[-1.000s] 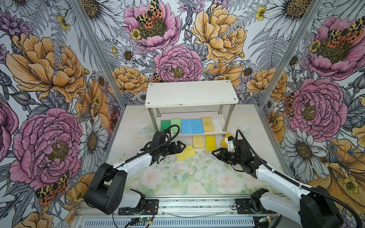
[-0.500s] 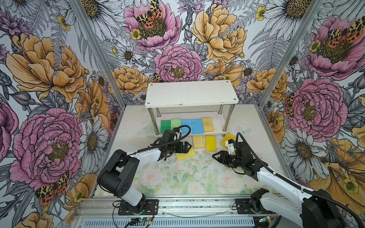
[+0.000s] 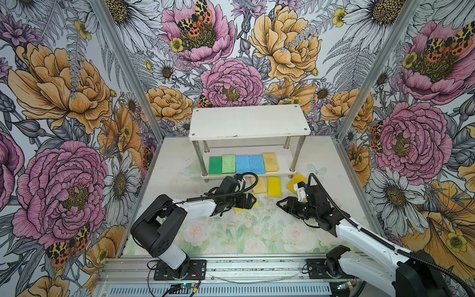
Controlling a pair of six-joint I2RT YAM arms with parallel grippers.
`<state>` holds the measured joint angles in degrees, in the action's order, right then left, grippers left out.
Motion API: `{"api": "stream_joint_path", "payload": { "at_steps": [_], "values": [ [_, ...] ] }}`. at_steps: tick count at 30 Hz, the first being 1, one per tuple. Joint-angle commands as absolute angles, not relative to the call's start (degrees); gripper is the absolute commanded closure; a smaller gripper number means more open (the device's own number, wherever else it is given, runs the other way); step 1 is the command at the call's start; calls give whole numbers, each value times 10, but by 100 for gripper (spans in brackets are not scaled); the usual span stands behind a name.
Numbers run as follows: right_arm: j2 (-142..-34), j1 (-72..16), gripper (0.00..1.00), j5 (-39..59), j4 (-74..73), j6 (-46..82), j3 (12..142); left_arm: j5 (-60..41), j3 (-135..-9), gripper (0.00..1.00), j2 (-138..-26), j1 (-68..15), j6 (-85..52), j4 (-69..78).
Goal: Place and organize the cleaning sponges onto the shelf
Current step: 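Withdraw the right gripper toward the table sponges while the left arm advances, then lower the right gripper onto the yellow cellulose sponge and grasp it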
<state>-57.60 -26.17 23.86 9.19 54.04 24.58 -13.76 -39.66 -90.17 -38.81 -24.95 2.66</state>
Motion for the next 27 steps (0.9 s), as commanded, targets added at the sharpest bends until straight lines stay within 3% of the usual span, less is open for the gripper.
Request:
{"api": "stream_joint_path", "payload": {
  "at_steps": [1, 8, 16, 27],
  "values": [
    [-588, -268, 48, 240, 93, 538, 263, -122, -377, 1, -881, -413, -289, 27],
    [-593, -274, 48, 240, 94, 538, 269, -115, -354, 1, -870, -470, -384, 67],
    [-577, -279, 48, 230, 103, 542, 263, -120, -372, 1, -951, -568, -487, 144],
    [-570, -306, 48, 234, 113, 574, 251, -79, -356, 1, -791, -539, -467, 59]
  ]
}}
